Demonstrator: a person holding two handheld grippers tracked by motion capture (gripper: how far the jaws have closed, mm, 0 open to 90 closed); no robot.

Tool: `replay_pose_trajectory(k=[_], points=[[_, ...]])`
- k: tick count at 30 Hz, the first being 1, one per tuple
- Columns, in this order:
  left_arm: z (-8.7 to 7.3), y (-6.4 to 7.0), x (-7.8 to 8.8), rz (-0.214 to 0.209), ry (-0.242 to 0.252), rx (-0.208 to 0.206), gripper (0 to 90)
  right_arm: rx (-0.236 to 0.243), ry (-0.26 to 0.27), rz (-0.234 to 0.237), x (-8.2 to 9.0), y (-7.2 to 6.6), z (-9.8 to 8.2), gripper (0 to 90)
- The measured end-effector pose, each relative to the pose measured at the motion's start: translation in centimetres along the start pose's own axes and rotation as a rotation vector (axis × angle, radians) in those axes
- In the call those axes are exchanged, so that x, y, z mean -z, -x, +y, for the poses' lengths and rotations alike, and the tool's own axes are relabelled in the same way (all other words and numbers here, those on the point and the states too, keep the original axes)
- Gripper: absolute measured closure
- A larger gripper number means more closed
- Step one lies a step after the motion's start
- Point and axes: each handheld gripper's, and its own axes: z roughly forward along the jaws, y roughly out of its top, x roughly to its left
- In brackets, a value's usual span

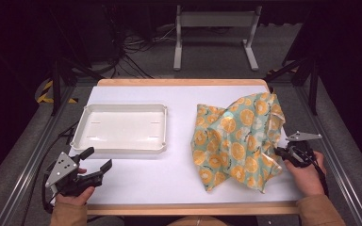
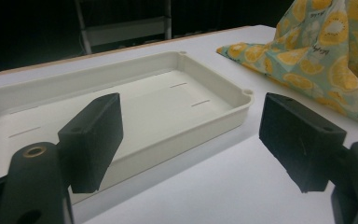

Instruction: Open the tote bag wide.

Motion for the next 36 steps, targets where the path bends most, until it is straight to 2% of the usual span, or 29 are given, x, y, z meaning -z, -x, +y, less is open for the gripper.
replay_pose_trajectory(k=[7,9,22,24,30,36], points=[[0.0,0.0,0.0,0.0,0.001,0.0,22.3,-0.004,0.035,-0.012,1.1,0.0,0.3,89.9],[0.0,0.0,0.0,0.0,0.0,0.0,22.3,-0.007,0.064,-0.02,2.1,0.1,0.8,89.9],[0.0,0.0,-0.1,-0.001,0.0,0.003,22.3,0.008,0.16,-0.031,5.9,-0.1,2.7,89.8],[0.0,0.0,-0.1,-0.001,0.001,0.004,22.3,0.007,0.192,-0.026,6.9,-0.1,3.3,89.8],[0.0,0.0,-0.1,-0.001,0.001,0.006,22.3,0.008,0.238,-0.016,8.4,-0.1,4.0,89.8],[0.0,0.0,-0.2,-0.002,-0.004,0.003,22.3,0.003,0.3,0.014,10.1,-0.2,4.9,89.8]])
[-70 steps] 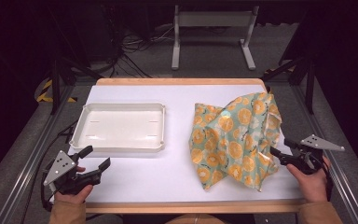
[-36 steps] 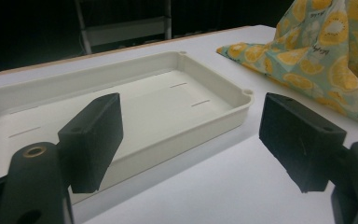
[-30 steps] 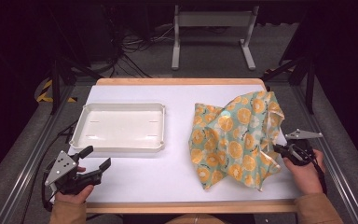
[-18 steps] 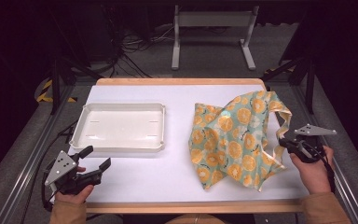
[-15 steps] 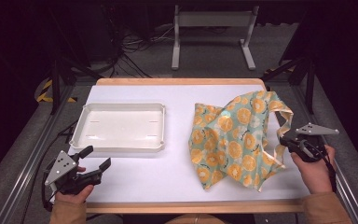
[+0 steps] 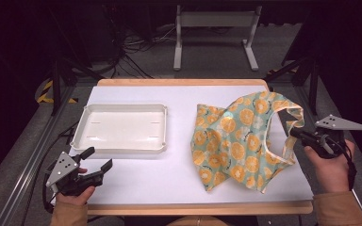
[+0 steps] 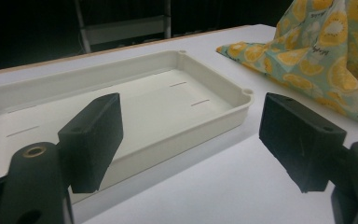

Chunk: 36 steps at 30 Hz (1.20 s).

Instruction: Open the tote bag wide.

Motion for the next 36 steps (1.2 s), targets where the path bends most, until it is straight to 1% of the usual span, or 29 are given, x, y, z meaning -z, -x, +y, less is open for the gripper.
replay_pose_trajectory(k=[6,9,10,13,14,16,17,18,20,22,25,31,36], points=[[0.0,0.0,-0.1,-0.001,-0.003,0.003,22.3,0.004,0.063,0.028,1.0,0.0,1.2,89.7],[0.0,0.0,-0.1,0.002,-0.008,0.001,22.5,0.003,0.104,0.048,1.5,0.0,1.8,89.8],[0.0,0.0,-0.2,0.006,-0.011,-0.001,22.5,0.003,0.104,0.048,1.5,0.0,1.8,89.8],[0.0,0.0,-0.2,0.004,-0.008,0.001,22.6,0.0,0.156,0.082,2.0,0.0,2.4,89.8],[0.0,0.0,-0.1,0.004,-0.008,0.001,22.6,-0.002,0.186,0.103,2.2,0.0,2.5,89.8],[0.0,0.0,-0.1,0.004,-0.008,0.002,22.6,-0.003,0.216,0.124,2.4,0.0,2.7,89.8],[0.0,0.0,-0.2,0.004,-0.009,0.002,22.6,0.002,0.239,0.149,2.5,0.1,2.8,89.6],[0.0,0.0,-0.2,0.004,-0.009,0.0,22.6,0.006,0.253,0.164,2.5,0.1,2.9,89.4],[0.0,0.0,-0.2,0.004,-0.01,0.0,22.6,0.01,0.256,0.165,2.6,0.0,2.9,89.2],[0.0,0.0,-0.2,0.003,-0.01,0.0,22.6,0.022,0.282,0.189,2.7,-0.1,3.0,89.1],[0.0,0.0,-0.2,0.002,-0.01,0.0,22.6,0.026,0.3,0.201,2.7,-0.1,3.1,89.2],[0.0,0.0,-0.2,0.0,-0.01,-0.001,22.6,0.037,0.317,0.2,2.7,-0.3,3.3,89.9],[0.0,0.0,-0.2,0.001,-0.01,-0.002,22.6,0.049,0.319,0.2,2.5,-0.7,3.7,90.0]])
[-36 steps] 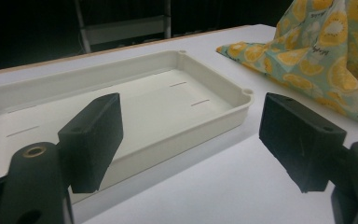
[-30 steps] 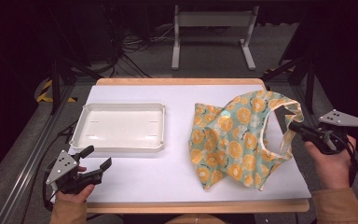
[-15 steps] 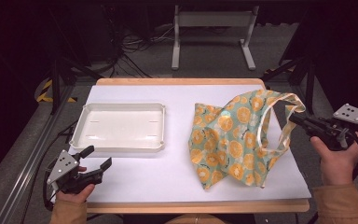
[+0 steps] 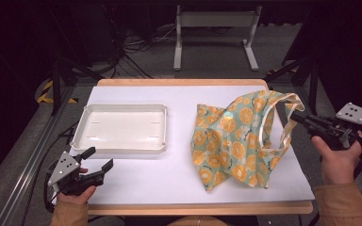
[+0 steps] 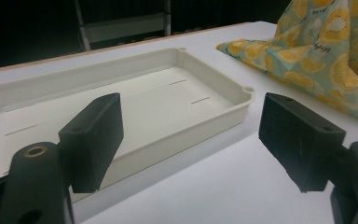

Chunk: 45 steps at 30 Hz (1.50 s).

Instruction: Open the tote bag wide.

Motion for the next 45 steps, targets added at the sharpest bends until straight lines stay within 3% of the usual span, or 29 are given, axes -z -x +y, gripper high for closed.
replay_pose_trajectory(k=[10,25,38,45], points=[[0.0,0.0,-0.1,-0.003,-0.002,-0.002,22.6,0.03,0.004,0.033,-2.7,-1.0,1.8,90.0],[0.0,0.0,-0.1,-0.007,-0.003,-0.001,22.6,0.096,-0.008,0.107,-7.6,-3.6,5.8,90.0],[-0.1,-0.1,-0.1,-0.011,-0.004,0.0,22.6,0.167,-0.039,0.179,-12.3,-7.2,8.3,90.0],[-0.1,-0.1,-0.1,-0.012,-0.005,0.002,22.6,0.182,-0.058,0.204,-14.0,-8.3,8.8,90.0]])
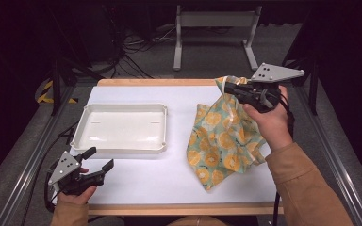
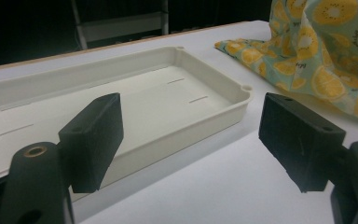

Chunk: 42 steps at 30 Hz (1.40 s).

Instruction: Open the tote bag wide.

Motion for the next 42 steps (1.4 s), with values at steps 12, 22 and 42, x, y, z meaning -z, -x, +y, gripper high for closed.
replay_pose_trajectory(k=[12,22,42], points=[[-0.1,-0.1,-0.1,-0.003,-0.002,0.003,22.6,0.046,-0.058,0.054,-3.8,-1.6,1.2,90.0],[-0.1,-0.2,0.0,-0.004,0.001,0.008,22.6,0.071,-0.148,0.097,-6.7,-3.0,0.2,89.6],[0.0,0.0,-0.1,-0.006,0.0,0.006,22.5,-0.051,-0.204,0.127,-5.1,-2.0,-1.2,45.5]])
